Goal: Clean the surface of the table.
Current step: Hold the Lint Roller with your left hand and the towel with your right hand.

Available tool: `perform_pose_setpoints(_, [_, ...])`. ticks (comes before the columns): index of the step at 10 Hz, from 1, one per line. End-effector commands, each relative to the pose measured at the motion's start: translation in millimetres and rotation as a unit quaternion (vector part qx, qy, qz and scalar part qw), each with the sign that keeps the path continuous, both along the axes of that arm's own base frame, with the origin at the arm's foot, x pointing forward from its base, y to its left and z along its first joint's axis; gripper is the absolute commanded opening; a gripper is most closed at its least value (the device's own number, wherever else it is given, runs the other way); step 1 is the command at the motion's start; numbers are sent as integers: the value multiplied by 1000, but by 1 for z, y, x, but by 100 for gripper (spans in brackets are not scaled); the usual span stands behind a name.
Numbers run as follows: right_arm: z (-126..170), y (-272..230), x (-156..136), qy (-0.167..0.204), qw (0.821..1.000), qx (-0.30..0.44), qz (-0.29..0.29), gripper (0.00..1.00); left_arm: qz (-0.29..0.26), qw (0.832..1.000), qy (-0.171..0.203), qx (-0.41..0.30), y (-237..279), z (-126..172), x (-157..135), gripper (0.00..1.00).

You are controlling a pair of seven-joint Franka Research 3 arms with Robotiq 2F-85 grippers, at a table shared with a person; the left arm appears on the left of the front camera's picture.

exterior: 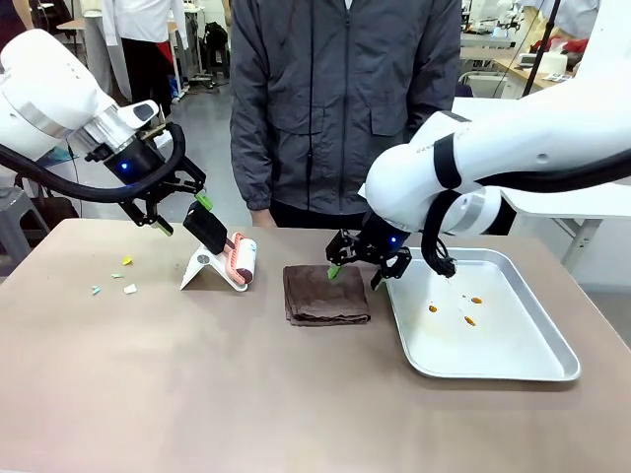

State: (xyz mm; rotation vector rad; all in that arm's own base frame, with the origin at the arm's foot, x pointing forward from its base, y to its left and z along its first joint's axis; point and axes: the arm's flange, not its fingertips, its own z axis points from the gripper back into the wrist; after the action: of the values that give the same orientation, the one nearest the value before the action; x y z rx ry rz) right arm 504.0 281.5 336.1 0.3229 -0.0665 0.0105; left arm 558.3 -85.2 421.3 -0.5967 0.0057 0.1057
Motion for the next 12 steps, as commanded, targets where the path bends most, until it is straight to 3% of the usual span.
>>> perform_pose_setpoints(1, [-1, 24, 19, 18, 998, -46, -43, 100, 3, 1000, 16, 12, -8, 7, 5, 100])
perform_pose_setpoints(5, [-25, 41, 30, 52, 992, -95, -60, 100, -8, 999, 29, 17, -13, 0, 11, 100])
perform_pose_setpoints(12, [-34, 41, 33, 51, 988, -125, -74, 100, -12, 999, 29, 14, -8, -6, 15, 100])
